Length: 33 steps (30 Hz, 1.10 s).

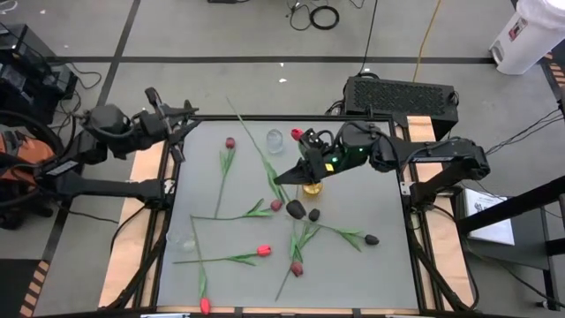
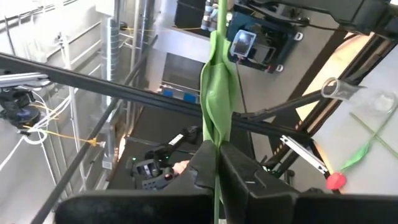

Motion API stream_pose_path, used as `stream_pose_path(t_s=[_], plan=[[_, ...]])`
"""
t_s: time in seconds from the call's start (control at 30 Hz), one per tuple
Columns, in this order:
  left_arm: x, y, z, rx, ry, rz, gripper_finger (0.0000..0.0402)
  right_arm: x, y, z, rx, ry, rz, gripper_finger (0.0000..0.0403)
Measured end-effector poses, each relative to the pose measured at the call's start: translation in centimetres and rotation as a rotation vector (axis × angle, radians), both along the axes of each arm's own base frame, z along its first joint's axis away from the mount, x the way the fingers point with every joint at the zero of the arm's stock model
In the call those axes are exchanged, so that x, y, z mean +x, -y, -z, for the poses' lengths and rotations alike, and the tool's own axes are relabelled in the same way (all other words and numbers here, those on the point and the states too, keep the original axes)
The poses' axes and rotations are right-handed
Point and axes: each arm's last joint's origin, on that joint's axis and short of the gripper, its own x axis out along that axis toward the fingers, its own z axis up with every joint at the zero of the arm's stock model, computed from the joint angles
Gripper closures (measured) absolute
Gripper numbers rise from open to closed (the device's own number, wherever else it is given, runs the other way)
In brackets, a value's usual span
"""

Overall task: Sort flowers into vase by color
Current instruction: Put the top black tulip into the top transparent vase

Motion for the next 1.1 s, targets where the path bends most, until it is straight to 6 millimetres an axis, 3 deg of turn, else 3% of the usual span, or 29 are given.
stream_pose_path(t_s=[0.2,0.67,1.1], plan=[[0.5,-0.1,-0.6,0.088,-0.131,0.006,0.0272,0.0,0.0,0.0,0.045,-0.017,0.001,0.0403],[3.6,-0.1,0.2,0.367,-0.356,-0.009,0.0272,0.0,1.2,0.0,0.134,-0.047,0.038,0.0403],[6.6,1.1,-0.3,0.626,-0.409,-0.099,0.0272,0.0,1.2,0.0,0.175,-0.061,0.034,0.0403]])
